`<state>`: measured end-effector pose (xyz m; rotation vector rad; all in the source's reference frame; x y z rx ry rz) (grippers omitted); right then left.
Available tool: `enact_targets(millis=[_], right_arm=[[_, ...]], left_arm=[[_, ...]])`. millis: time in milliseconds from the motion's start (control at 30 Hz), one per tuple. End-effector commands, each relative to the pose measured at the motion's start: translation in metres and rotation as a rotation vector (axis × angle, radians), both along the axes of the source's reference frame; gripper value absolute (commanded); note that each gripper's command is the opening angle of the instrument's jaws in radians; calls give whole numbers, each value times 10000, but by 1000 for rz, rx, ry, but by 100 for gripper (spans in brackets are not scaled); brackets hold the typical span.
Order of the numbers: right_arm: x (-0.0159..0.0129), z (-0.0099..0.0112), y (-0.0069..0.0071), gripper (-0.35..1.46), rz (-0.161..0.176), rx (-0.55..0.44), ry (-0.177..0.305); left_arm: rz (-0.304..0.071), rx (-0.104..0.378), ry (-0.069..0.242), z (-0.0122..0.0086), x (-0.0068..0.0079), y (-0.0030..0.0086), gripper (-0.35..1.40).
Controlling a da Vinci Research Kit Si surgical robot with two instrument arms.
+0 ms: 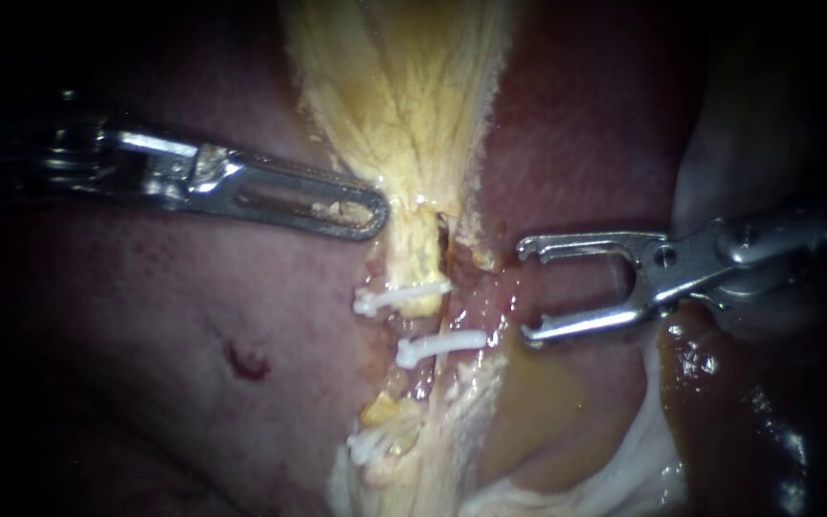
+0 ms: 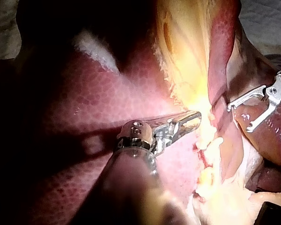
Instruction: Going back first clip right tube
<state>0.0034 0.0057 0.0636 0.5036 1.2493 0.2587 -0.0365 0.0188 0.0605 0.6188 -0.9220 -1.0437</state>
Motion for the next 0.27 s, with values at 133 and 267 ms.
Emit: enact_targets(millis=[133, 267], right_arm=[[0, -1, 1, 50, 0, 1, 0], [0, -1, 1, 50, -2, 2, 1]], left_arm=[[-1, 0, 1, 0, 0, 0, -35], [1, 1, -1, -1, 3, 1, -35]])
